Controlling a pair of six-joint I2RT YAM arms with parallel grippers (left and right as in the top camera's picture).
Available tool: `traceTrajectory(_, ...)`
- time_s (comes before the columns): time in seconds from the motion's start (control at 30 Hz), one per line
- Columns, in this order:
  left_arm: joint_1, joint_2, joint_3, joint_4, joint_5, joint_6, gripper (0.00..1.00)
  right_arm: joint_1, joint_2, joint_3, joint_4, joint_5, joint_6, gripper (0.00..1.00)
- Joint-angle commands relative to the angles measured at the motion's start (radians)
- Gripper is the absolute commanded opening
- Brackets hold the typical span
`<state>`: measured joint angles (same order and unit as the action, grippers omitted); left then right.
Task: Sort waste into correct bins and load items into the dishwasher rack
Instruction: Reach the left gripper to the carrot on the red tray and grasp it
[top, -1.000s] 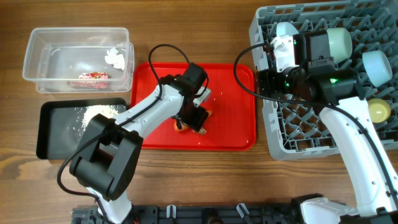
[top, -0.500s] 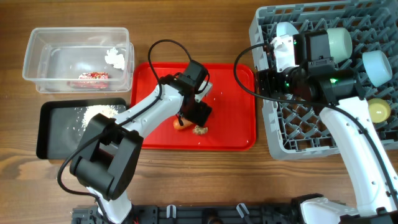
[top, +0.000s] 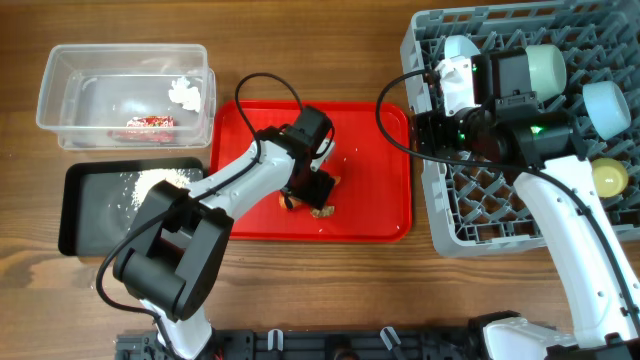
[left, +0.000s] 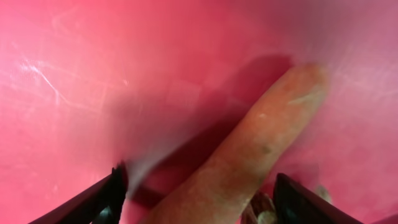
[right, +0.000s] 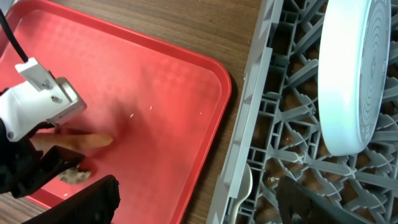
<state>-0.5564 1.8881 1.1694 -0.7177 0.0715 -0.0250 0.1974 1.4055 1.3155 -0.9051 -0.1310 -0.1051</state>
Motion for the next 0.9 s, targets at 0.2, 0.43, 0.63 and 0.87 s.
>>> traceTrajectory(0.2, 0.003, 0.019, -0.019, 0.006, -0.110, -0.010, 0.43, -0.002, -0.003, -0.001, -0.002, -0.016, 0.011, 0.83)
traceTrajectory(0.43, 0.003, 0.019, -0.019, 0.008, -0.143, -0.010, 0.33, -0.002, -0.003, -0.001, -0.002, -0.016, 0.010, 0.83)
traceTrajectory(0.63, 0.003, 0.016, -0.019, 0.007, -0.145, -0.010, 0.24, -0.002, -0.003, -0.001, -0.002, -0.016, 0.010, 0.83)
traceTrajectory(0.87, 0.005, -0.047, 0.006, -0.031, -0.201, -0.046, 0.04, -0.002, -0.003, -0.001, -0.001, -0.016, 0.011, 0.83)
